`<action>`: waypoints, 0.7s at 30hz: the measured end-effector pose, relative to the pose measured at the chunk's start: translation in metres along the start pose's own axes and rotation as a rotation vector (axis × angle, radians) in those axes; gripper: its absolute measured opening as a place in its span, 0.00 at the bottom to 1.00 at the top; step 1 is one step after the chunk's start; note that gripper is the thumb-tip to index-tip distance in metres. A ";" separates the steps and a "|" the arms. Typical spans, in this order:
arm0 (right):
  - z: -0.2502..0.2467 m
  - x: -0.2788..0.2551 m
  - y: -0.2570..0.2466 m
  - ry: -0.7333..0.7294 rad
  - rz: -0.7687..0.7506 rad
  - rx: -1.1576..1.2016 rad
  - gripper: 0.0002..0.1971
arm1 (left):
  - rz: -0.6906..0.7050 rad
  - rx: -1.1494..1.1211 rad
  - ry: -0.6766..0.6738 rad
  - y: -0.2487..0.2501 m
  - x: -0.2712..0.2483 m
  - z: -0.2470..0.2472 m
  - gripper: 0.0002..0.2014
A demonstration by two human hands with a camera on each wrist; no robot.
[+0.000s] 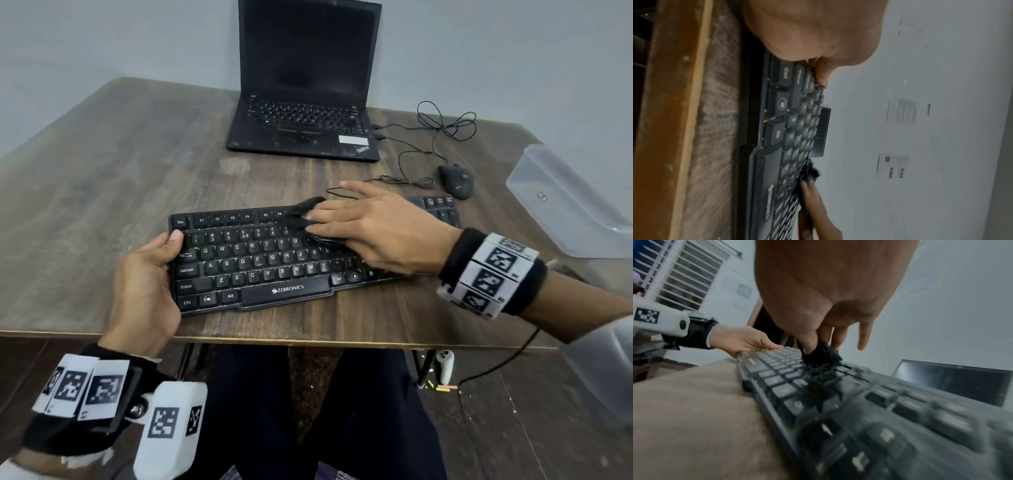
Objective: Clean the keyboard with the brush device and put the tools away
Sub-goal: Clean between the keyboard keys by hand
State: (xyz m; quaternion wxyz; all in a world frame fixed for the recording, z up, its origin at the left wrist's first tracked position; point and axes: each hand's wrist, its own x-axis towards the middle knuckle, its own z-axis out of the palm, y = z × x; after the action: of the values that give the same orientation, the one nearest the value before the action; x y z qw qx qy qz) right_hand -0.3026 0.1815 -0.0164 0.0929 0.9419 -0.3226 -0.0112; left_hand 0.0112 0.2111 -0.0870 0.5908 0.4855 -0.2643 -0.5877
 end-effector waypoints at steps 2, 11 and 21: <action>0.002 -0.023 0.009 -0.001 0.041 0.011 0.26 | -0.003 -0.003 -0.002 0.000 0.000 0.002 0.10; 0.000 -0.088 0.012 0.030 0.358 0.083 0.26 | -0.017 -0.009 0.006 0.002 0.000 0.006 0.09; 0.004 -0.040 -0.022 0.088 0.608 0.203 0.21 | -0.007 -0.008 0.011 0.003 -0.003 0.006 0.09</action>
State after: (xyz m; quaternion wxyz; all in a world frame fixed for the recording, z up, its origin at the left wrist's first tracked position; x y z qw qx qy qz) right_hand -0.3209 0.2222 -0.0256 0.0116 0.8065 -0.5842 0.0902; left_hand 0.0067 0.2116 -0.0814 0.5922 0.4872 -0.2568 -0.5882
